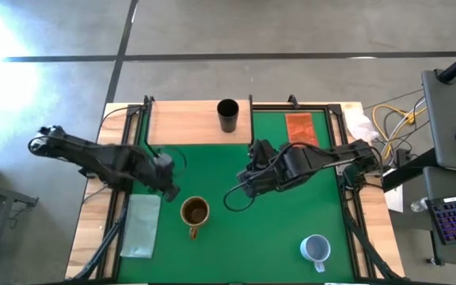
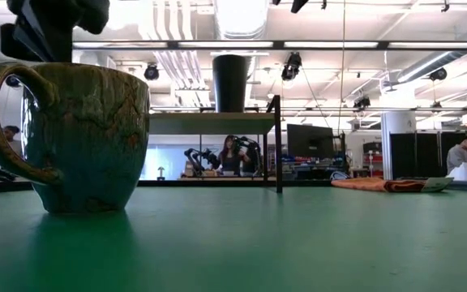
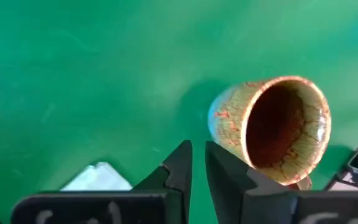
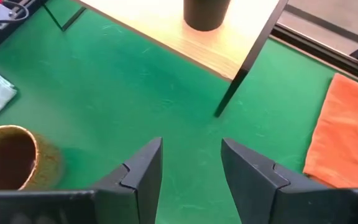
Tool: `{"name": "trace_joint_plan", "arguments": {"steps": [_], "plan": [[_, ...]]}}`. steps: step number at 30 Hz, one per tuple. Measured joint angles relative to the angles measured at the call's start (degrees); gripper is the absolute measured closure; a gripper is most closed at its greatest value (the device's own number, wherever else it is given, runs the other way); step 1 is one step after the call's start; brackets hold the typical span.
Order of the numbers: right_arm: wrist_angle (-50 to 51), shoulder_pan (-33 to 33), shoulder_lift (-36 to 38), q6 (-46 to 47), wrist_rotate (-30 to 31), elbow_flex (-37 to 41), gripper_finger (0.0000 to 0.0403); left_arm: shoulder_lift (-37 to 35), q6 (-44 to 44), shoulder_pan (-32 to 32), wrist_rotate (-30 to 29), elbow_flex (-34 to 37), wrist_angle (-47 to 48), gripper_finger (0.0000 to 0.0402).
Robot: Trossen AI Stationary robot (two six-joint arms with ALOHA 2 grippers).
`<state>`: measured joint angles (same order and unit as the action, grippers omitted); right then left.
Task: Stack small to large cups/mugs on shelf
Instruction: Put the patterned brown mug on the shelf
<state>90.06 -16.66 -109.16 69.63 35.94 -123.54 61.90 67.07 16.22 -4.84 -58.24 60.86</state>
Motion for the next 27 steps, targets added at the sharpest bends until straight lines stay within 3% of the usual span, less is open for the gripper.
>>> {"name": "trace_joint_plan", "arguments": {"steps": [4,15,27], "plan": [[0.0,0.0,0.7,-1.0,0.3,0.7,0.0245,5.1,2.8,2.9,0.8,-1.8,-0.4,0.034],[0.0,0.0,0.9,-5.2,1.7,0.8,0.0245,14.2,7.4,3.3,1.5,-8.1,-0.5,0.0221],[0.0,0.1,0.9,-7.3,3.9,1.0,0.0245,19.8,13.2,8.1,1.7,-8.2,-0.5,0.0209]]}}
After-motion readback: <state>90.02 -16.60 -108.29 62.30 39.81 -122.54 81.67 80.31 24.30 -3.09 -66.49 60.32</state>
